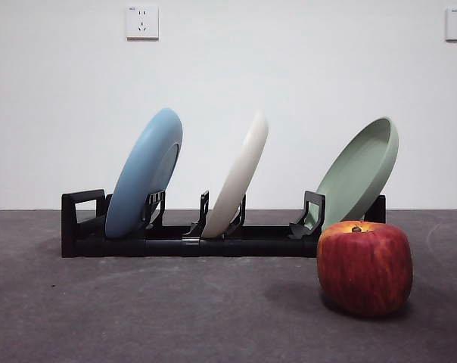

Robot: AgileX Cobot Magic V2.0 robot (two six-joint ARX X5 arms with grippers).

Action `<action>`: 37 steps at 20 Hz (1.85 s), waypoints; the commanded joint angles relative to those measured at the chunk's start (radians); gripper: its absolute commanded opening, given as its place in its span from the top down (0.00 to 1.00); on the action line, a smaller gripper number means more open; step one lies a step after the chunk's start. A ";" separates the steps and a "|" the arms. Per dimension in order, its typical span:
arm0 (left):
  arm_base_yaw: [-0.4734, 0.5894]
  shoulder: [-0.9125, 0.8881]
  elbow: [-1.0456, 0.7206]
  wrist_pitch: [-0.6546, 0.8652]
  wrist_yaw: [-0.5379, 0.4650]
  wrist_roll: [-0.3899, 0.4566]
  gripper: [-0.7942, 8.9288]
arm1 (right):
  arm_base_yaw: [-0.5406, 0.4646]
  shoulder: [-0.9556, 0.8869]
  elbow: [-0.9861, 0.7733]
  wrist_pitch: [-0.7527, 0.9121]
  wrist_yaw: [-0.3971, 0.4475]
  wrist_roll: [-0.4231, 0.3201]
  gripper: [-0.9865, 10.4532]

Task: Take the blue plate from the plate rack,put the plate on the table,take the apple from the table,put the apple in the plate

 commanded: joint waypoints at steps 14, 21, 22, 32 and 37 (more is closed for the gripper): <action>0.002 0.385 0.383 -0.030 0.126 -0.098 0.93 | 0.001 0.483 0.552 -0.122 -0.177 -0.092 0.92; 0.002 0.662 0.622 -0.151 0.386 -0.089 0.92 | 0.001 0.697 0.765 -0.269 -0.339 -0.237 0.91; 0.002 0.693 0.648 -0.166 0.425 -0.082 0.92 | 0.001 0.719 0.785 -0.287 -0.351 -0.247 0.91; 0.000 0.819 0.742 -0.186 0.529 -0.097 0.59 | 0.001 0.800 0.824 -0.312 -0.367 -0.249 0.55; -0.031 0.914 0.803 -0.137 0.456 -0.125 0.59 | 0.001 0.800 0.824 -0.310 -0.367 -0.248 0.56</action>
